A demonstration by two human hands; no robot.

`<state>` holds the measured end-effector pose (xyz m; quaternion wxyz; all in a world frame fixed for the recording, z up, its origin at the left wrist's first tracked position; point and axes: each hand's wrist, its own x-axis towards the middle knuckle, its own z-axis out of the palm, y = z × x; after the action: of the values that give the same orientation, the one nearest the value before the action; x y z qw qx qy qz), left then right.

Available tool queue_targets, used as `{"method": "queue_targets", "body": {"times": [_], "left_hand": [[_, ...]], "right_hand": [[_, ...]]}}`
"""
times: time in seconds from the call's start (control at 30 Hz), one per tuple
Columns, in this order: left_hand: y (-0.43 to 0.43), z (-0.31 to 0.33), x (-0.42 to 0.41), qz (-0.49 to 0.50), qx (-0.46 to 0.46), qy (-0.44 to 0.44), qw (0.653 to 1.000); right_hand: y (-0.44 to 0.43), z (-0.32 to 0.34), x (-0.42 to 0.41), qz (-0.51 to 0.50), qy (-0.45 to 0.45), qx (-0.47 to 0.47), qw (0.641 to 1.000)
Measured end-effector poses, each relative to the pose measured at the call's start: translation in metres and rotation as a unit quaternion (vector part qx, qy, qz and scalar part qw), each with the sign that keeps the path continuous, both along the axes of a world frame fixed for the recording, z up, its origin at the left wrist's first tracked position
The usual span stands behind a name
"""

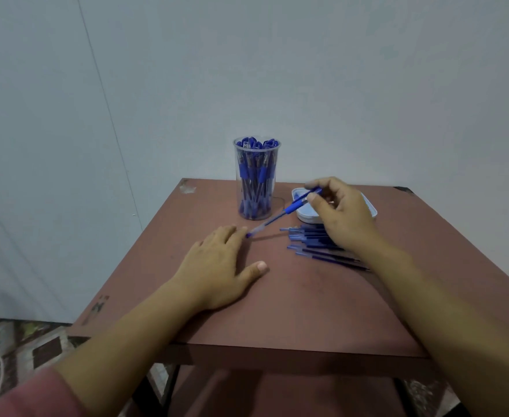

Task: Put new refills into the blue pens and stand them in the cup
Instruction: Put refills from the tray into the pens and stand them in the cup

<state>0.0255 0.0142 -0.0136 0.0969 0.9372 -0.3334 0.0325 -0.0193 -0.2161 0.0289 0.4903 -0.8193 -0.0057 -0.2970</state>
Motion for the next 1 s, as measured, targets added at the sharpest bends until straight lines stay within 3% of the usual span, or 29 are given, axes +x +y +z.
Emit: {"method": "queue_targets", "body": {"times": [0.27, 0.47, 0.8, 1.0], "left_hand": [[-0.001, -0.010, -0.002, 0.023, -0.010, 0.005, 1.000], [-0.002, -0.013, -0.001, 0.025, -0.020, 0.000, 0.999], [-0.001, -0.012, -0.002, 0.023, -0.035, 0.006, 0.999], [-0.001, -0.011, -0.001, 0.023, -0.037, 0.012, 0.999]], "right_hand": [[-0.009, 0.074, 0.019, -0.085, -0.168, 0.057, 0.980], [-0.009, 0.093, 0.049, -0.104, -0.205, 0.069, 0.971], [0.025, 0.090, 0.095, -0.018, -0.099, -0.120, 0.988], [0.026, 0.061, 0.099, -0.056, 0.040, -0.293, 0.954]]}}
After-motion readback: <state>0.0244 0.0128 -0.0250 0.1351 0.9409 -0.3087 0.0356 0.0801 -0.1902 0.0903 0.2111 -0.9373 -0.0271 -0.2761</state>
